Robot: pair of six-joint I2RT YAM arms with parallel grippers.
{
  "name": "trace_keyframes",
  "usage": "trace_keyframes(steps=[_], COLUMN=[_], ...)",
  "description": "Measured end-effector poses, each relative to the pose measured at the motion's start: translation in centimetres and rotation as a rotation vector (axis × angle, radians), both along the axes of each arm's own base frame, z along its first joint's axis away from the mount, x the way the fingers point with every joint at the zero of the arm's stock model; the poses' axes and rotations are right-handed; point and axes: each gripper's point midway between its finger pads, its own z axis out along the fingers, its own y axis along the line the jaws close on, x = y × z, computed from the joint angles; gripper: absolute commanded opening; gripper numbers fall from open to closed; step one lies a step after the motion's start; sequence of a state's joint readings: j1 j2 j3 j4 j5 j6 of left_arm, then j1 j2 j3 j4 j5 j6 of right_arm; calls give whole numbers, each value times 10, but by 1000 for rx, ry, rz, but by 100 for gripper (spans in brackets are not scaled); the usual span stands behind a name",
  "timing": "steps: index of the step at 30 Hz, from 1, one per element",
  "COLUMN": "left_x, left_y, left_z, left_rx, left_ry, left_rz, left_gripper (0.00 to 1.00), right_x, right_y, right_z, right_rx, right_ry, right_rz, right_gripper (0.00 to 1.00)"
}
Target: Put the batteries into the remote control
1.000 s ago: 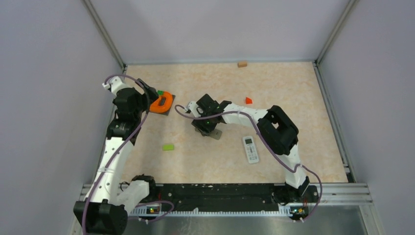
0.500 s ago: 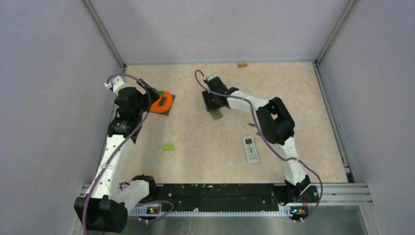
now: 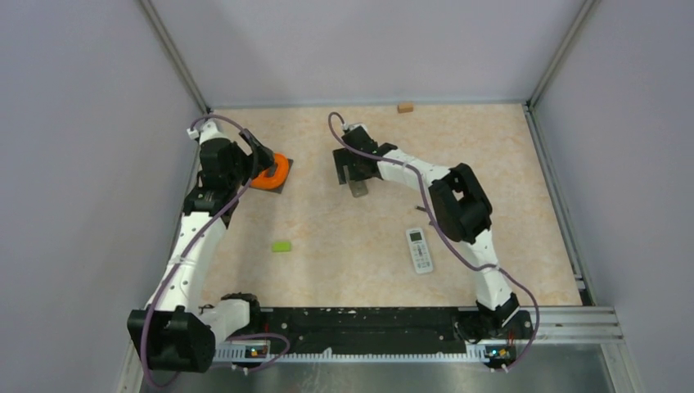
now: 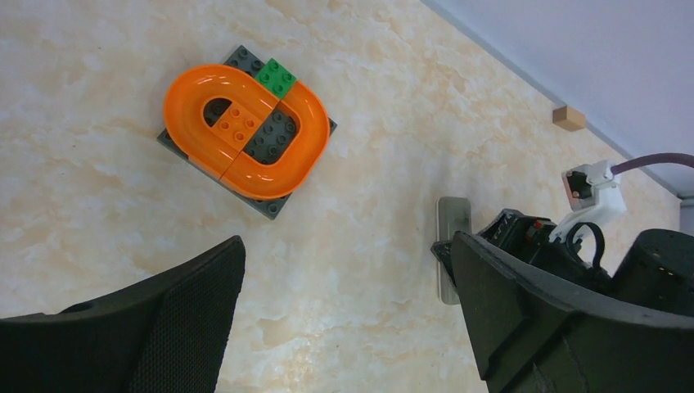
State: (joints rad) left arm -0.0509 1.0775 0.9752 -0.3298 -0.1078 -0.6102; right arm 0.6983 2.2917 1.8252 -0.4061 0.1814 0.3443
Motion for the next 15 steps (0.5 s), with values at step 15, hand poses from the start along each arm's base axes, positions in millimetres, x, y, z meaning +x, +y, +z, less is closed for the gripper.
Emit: trace_keyframes(steps=[15], left_x=[-17], left_y=[-76], left_z=[-14], left_rx=[-165], left_ry=[-25], left_rz=[-445], left_gripper=[99], right_x=[-179], right_y=[-154], right_z=[80], right_rx=[-50], right_ry=[83], right_rz=[-160], right_gripper=[88])
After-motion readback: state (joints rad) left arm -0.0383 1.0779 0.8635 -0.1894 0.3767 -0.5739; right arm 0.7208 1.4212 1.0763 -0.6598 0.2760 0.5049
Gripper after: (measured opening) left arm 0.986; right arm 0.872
